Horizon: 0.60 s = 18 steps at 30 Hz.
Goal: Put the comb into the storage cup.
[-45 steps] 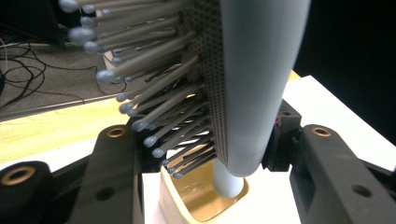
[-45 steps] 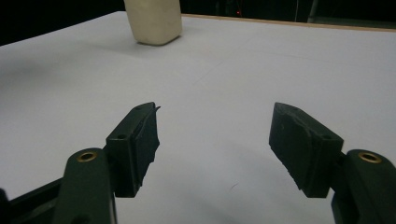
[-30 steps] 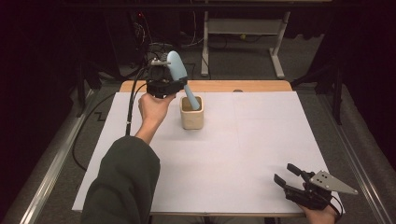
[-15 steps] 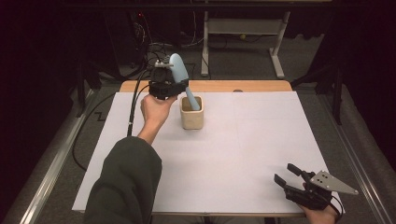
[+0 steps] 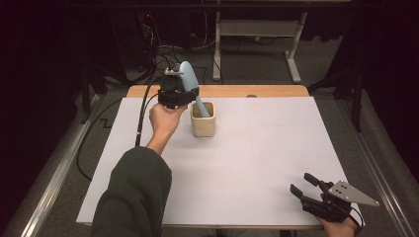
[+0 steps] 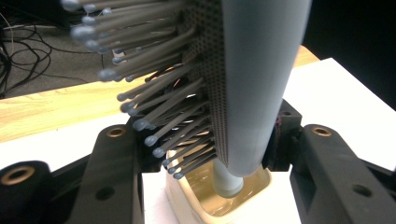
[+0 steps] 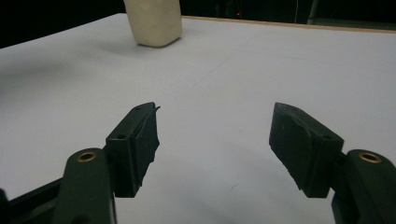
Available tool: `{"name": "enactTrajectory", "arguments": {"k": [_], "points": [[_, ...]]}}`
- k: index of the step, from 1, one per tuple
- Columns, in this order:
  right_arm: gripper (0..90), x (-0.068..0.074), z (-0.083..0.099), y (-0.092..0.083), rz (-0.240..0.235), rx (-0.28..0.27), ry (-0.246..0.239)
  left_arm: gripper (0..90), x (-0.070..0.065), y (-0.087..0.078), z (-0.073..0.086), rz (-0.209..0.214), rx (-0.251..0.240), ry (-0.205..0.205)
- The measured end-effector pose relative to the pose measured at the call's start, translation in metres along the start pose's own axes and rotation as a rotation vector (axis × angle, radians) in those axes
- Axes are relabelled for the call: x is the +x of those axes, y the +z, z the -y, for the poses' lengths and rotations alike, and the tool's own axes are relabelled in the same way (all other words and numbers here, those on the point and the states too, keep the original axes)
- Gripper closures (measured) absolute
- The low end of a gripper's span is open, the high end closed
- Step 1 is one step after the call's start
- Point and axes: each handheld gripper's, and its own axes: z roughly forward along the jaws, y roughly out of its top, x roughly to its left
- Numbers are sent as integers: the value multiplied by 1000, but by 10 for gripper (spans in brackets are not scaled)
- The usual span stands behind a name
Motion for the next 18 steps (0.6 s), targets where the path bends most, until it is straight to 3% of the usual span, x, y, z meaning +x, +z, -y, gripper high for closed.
{"name": "enactTrajectory", "arguments": {"k": [18], "points": [[333, 0, 0, 0, -3, -3, 0, 520, -3, 6, 4, 9, 21, 6]]}}
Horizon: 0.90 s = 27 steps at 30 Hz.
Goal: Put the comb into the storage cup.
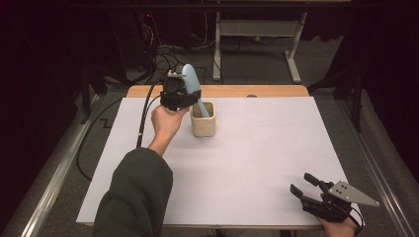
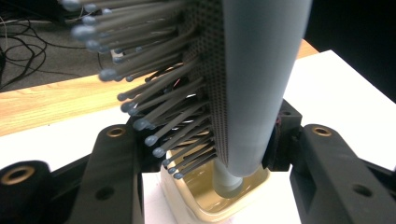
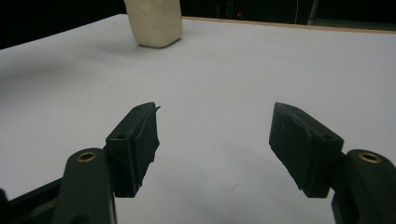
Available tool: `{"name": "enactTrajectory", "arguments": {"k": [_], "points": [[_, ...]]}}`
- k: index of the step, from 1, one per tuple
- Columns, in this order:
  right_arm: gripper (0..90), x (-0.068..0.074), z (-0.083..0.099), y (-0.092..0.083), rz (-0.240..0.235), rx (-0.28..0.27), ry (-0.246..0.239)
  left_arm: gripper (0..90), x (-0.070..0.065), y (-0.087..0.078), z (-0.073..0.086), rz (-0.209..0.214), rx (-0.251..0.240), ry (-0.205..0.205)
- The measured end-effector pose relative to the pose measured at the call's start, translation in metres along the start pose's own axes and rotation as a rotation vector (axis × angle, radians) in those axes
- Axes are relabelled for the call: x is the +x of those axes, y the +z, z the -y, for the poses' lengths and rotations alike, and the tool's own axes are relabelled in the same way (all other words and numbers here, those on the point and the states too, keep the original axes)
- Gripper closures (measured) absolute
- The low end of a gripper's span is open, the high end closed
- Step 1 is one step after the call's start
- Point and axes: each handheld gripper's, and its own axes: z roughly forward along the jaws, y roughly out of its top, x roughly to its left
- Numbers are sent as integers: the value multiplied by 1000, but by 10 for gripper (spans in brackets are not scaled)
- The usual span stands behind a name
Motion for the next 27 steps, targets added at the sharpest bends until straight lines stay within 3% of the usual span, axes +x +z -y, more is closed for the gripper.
{"name": "enactTrajectory", "arguments": {"k": [27], "points": [[333, 0, 0, 0, 0, 0, 1, 519, 2, 10, 13, 16, 15, -19]]}}
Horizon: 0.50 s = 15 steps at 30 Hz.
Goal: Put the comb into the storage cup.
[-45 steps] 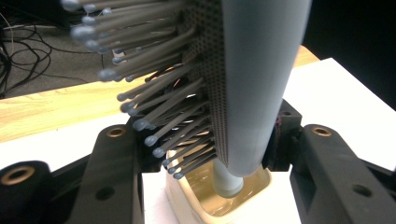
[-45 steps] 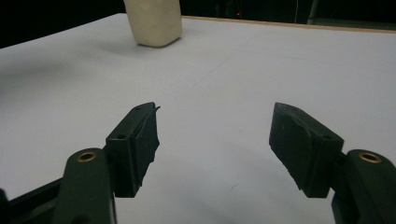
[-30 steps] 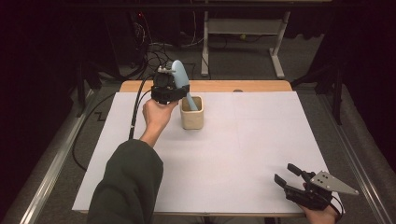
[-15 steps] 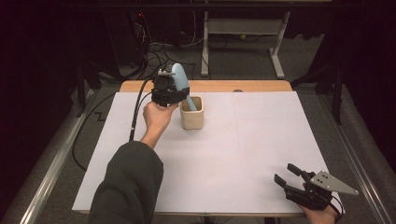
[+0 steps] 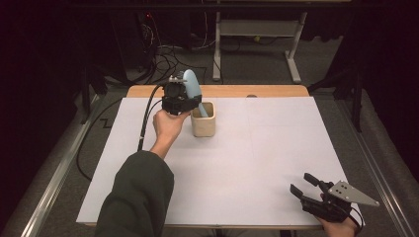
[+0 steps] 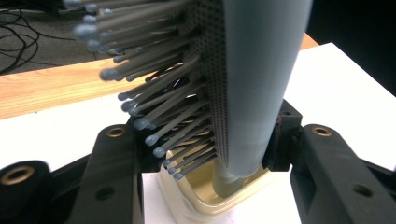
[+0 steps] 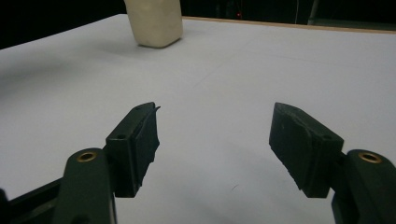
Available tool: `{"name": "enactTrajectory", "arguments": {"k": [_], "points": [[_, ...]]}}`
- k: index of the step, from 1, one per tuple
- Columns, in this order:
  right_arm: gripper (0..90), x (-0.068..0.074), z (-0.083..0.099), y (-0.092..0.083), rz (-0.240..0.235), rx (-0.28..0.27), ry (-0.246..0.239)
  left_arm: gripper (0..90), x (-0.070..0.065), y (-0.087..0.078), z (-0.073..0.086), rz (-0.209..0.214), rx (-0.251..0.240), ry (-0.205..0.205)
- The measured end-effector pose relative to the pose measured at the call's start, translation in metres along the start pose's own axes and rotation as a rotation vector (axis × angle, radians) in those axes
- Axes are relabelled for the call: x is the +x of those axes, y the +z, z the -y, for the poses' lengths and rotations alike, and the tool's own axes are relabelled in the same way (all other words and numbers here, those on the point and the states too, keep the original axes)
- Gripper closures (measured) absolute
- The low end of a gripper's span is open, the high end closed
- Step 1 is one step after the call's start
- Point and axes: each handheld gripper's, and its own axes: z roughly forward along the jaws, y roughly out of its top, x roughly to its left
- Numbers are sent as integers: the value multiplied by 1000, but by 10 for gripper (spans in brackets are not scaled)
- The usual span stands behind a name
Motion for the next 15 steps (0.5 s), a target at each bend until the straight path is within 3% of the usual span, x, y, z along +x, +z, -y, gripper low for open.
{"name": "enactTrajectory", "arguments": {"k": [15], "points": [[334, 0, 0, 0, -1, 3, 1, 518, -4, 9, 8, -6, 11, 20]]}}
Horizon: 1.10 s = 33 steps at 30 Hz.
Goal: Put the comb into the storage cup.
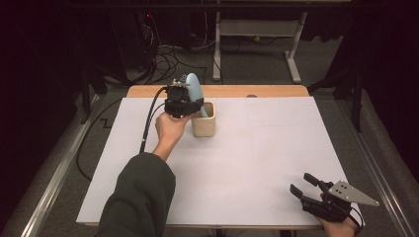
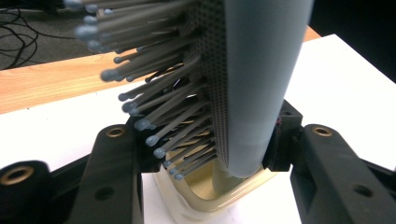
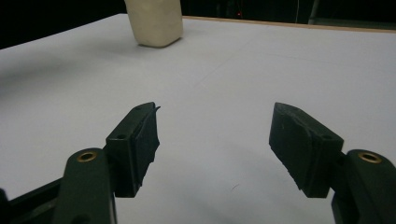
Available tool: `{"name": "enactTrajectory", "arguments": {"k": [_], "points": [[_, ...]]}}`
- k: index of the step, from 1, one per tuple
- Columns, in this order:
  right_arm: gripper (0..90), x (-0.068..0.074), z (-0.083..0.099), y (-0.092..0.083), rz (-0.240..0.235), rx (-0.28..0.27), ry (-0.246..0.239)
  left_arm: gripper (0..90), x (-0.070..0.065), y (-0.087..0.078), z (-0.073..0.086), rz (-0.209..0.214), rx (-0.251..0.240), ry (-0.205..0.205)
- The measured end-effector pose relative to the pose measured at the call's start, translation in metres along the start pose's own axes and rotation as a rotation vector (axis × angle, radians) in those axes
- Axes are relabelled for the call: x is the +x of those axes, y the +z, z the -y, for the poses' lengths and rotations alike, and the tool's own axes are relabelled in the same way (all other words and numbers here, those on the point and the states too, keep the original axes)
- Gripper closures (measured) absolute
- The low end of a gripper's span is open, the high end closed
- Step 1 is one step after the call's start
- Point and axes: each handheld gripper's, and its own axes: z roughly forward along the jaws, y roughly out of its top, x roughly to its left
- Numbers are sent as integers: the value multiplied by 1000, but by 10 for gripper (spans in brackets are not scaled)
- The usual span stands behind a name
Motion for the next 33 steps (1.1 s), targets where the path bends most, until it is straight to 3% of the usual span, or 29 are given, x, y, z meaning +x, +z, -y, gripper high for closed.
{"name": "enactTrajectory", "arguments": {"k": [33], "points": [[335, 0, 0, 0, -2, -1, -1, 511, -3, 14, 8, -18, 11, 7]]}}
